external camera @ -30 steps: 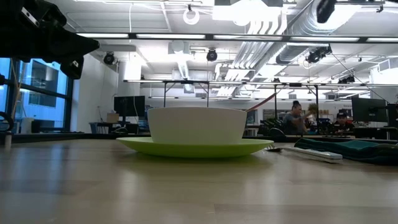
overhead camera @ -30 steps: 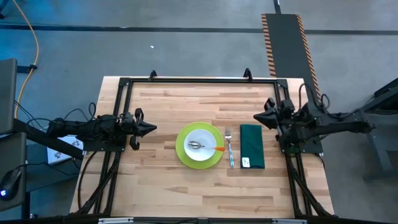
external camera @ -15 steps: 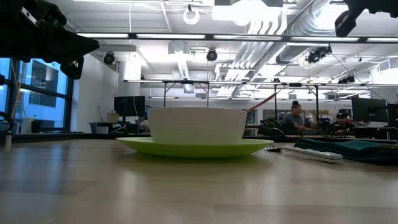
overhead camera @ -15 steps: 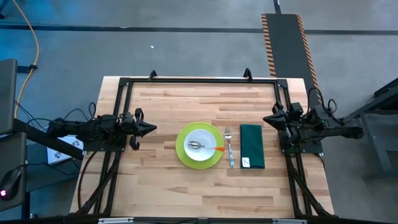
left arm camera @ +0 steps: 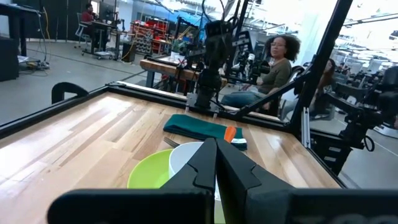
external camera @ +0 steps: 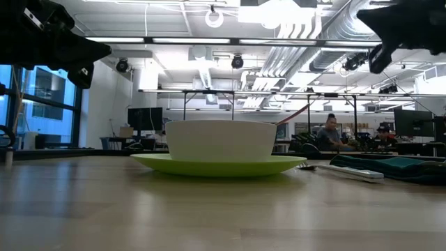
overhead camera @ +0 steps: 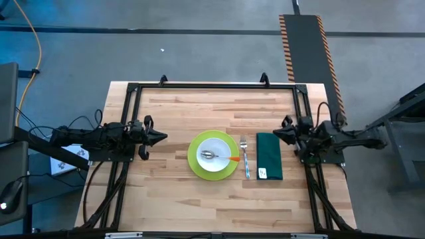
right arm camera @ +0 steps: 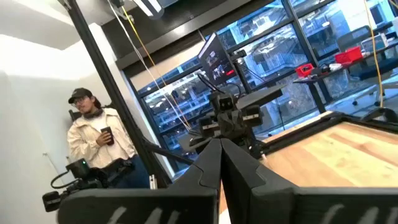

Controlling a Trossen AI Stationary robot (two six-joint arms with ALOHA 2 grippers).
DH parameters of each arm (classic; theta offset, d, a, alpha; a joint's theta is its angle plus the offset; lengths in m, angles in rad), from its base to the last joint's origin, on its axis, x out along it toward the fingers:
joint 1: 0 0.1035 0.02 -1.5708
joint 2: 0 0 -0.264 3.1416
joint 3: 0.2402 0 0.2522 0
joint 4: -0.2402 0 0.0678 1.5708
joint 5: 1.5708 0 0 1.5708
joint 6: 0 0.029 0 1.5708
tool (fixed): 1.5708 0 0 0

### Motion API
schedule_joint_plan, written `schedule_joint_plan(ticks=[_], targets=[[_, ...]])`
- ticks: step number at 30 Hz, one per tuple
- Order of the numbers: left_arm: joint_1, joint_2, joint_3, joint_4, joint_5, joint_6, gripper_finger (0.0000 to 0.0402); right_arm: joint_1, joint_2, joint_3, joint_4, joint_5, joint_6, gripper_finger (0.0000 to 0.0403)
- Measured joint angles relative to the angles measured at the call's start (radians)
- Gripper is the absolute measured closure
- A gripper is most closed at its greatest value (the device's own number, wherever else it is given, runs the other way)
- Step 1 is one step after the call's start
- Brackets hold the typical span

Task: Set table place
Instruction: Return to Home Position

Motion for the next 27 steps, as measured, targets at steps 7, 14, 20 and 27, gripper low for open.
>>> schedule_joint_plan(ticks=[7, 14, 20, 27], targets=[[0.0, 0.0, 0.0, 0.0, 0.0, 0.0, 0.0401, 0.0, -0.056, -0.055, -0.027, 0.035, -0.019, 0.0403], [0.0, 0.0, 0.0, 0.0, 0.0, 0.0, 0.0401, 0.0, -0.058, -0.055, -0.05, 0.048, -0.114, 0.0403], [0.0, 0.0, 0.0, 0.0, 0.0, 0.0, 0.0401, 0.0, -0.058, -0.055, -0.168, 0.056, -0.199, 0.0403], [0.0, 0.0, 0.0, 0.0, 0.0, 0.0, 0.0401, 0.0, -0.053, -0.055, -0.253, 0.049, -0.212, 0.0403]])
